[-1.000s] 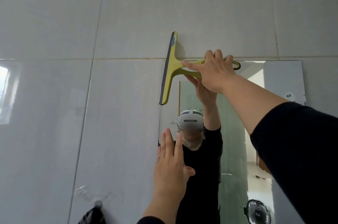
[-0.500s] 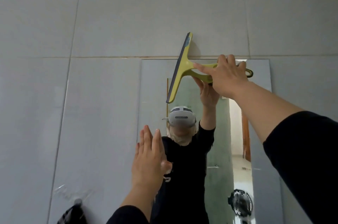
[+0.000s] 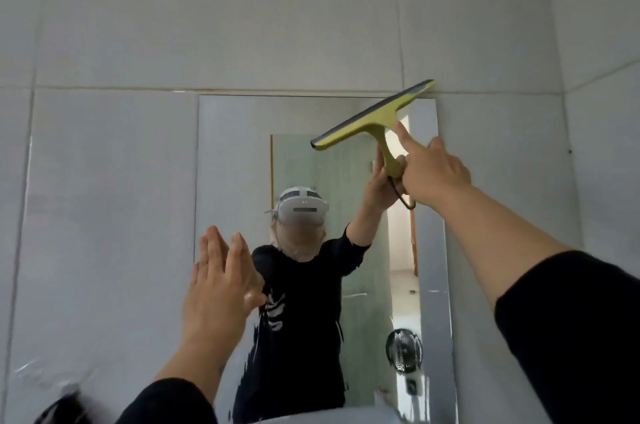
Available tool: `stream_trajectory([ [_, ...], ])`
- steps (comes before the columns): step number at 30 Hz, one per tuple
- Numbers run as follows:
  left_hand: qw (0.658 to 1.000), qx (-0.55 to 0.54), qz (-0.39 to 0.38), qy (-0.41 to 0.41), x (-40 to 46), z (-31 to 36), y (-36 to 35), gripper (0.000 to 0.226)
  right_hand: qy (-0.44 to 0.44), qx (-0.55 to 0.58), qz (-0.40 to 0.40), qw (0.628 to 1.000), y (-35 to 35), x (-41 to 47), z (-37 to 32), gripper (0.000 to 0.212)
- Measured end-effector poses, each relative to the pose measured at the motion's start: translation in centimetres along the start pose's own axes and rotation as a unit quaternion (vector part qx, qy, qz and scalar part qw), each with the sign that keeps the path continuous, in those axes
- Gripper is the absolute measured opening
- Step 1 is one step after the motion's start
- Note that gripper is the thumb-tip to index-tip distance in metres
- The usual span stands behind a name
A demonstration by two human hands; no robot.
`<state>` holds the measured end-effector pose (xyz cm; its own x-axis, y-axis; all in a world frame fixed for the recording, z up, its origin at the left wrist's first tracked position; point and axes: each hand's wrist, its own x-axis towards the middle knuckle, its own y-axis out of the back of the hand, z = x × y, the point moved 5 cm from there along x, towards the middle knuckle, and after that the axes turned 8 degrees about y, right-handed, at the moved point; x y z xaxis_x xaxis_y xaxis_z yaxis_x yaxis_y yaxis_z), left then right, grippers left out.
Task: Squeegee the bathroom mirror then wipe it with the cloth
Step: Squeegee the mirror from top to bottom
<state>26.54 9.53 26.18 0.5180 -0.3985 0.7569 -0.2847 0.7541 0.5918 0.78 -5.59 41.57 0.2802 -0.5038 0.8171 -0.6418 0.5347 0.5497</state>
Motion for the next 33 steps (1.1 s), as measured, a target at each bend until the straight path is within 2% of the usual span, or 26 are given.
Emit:
stream_trajectory([
  [9, 1.000, -0.025, 0.008, -0.010, -0.2, 0.0, 0.0, 0.100, -0.097, 0.123, -0.005, 0.988, -3.1, -3.2, -0.3, 0.067],
  [14, 1.000, -0.020, 0.009, -0.011, -0.3, 0.0, 0.1, 0.099, -0.123, 0.263, 0.019, 0.957, -6.3, -4.1, -3.1, 0.069],
  [20, 0.999, -0.038, 0.003, -0.025, -0.4, 0.0, 0.4, 0.096, -0.124, 0.333, 0.045, 0.934, -8.2, -5.2, -8.0, 0.064],
  [28, 0.998, -0.044, 0.039, 0.006, -0.9, -2.2, 0.1, 0.095, -0.033, 0.294, 0.035, 0.955, -7.8, -7.3, -16.4, 0.065],
  [33, 0.999, -0.018, 0.016, 0.026, -2.0, -4.0, -0.1, 0.095, 0.044, 0.237, -0.007, 0.970, -9.5, -8.2, -19.5, 0.068],
])
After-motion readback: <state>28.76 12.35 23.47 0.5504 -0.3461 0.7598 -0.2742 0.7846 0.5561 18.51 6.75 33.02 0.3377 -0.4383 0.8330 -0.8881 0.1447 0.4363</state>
